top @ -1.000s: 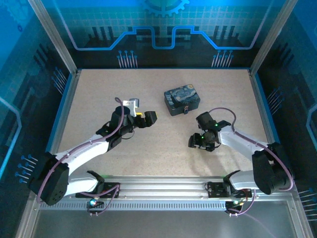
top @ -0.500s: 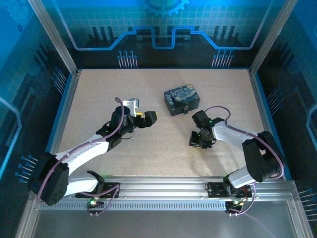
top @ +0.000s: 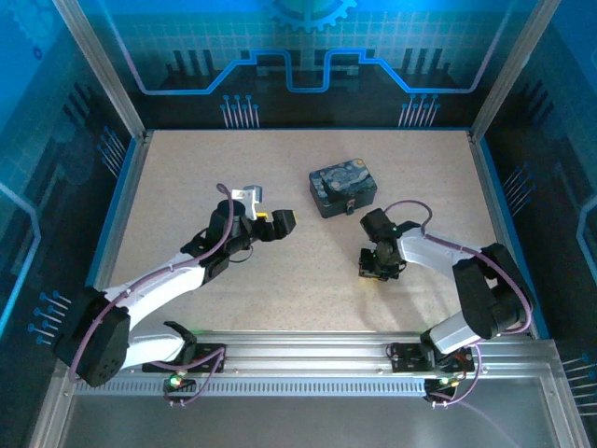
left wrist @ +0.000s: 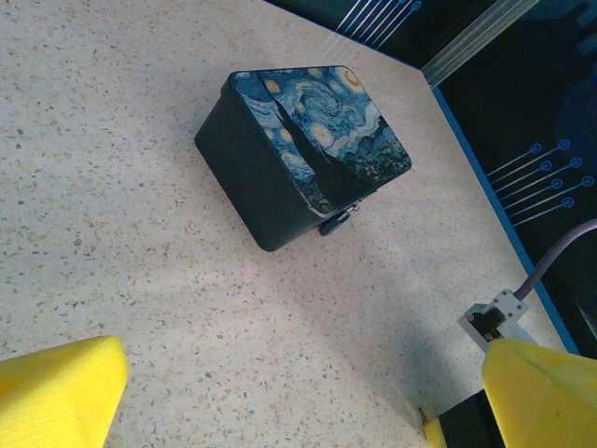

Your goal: Unlock the padlock with the key

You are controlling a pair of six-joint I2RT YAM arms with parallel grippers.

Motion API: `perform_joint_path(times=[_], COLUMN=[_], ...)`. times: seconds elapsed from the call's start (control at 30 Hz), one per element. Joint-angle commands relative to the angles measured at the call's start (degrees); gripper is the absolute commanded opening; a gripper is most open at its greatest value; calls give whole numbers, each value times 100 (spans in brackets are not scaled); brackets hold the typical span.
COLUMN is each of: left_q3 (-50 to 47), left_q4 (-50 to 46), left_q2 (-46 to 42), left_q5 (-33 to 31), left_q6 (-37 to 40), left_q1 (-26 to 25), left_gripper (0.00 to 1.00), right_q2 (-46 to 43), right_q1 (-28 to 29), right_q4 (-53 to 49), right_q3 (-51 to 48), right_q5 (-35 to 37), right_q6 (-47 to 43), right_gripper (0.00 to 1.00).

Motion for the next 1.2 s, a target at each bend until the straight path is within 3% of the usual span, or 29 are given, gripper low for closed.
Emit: perform_joint_path(times=[0.0,0.43,0.83,1.07,1.17], left_q3=[109,84,92,396,662], left_q4=[-118,-141,-10,255,264], left_q2=[-67,-183,-256,-21,187], left_q5=[-44,-75,115,917,1253], left_q6=[132,75,-647,-974,-897], left_q1=[-56,-53,-61,-94,-198], left_gripper=[99,99,99,98,93], right_q2=[10,-112,-1222,-2125,-2426], right_q1=[108,145,145,170,220], right_q4=[-186,-201,1009,2376,2899], right_q3=[-6,-23,-379,-604,-644], right_q5=[27,10,-385,-682,-741], right_q6=[43,-12,189,328,291], right_gripper=[21,0,0,0,0])
